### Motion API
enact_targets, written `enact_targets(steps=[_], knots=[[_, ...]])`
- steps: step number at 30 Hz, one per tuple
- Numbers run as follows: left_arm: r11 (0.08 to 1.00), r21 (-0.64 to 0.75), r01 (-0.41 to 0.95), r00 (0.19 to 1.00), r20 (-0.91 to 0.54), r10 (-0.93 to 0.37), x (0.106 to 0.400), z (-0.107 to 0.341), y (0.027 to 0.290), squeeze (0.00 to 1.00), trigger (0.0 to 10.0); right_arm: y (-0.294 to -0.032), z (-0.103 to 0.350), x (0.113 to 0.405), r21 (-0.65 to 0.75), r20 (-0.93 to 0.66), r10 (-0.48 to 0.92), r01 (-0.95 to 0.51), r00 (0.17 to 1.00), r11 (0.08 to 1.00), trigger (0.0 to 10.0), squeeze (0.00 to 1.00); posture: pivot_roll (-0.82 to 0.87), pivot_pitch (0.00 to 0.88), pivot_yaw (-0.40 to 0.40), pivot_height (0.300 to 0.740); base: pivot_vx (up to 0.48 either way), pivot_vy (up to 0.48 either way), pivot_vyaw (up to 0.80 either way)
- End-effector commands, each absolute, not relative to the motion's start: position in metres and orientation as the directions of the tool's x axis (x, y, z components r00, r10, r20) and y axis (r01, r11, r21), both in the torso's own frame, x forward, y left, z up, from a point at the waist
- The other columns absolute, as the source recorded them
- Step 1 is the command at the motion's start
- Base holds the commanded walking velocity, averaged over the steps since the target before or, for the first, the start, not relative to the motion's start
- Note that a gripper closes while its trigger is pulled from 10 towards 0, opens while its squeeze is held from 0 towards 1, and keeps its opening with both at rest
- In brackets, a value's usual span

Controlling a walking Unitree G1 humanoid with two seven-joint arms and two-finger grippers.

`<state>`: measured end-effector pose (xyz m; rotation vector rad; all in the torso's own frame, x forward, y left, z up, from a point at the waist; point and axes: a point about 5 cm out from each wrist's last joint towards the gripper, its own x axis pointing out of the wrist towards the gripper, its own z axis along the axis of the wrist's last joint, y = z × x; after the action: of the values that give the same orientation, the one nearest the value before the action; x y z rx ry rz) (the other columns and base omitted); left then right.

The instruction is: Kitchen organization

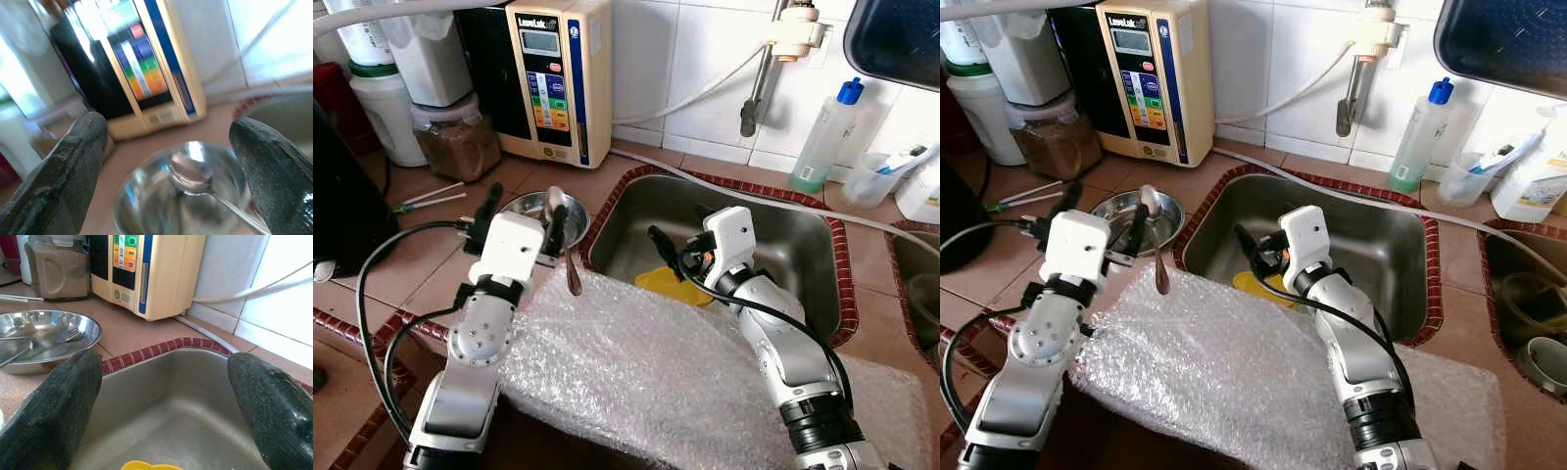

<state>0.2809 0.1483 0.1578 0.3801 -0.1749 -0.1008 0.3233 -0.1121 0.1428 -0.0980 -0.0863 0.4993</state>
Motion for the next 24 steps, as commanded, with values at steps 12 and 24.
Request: enact_targets(steps=[12, 24], knots=[[0.938, 0.344, 0.054, 0.994, 0.075, -0.085, 0.281, 0.153, 0.154, 1.00, 10.0, -0.111, 0.140, 0.324, -0.122, 0.045, 0.486, -0.478, 0.873, 0.870, 10.0, 0.00, 0.09, 0.000, 0.017, 0.740, 0.000, 0.000, 0.00], [0.946, 0.320, 0.046, 0.995, -0.099, -0.015, 0.289, 0.137, 0.161, 1.00, 10.0, -0.109, 0.140, 0.324, -0.122, 0.043, 0.487, -0.480, 0.872, 0.869, 10.0, 0.00, 0.09, 0.000, 0.017, 0.740, 0.000, 0.000, 0.00]])
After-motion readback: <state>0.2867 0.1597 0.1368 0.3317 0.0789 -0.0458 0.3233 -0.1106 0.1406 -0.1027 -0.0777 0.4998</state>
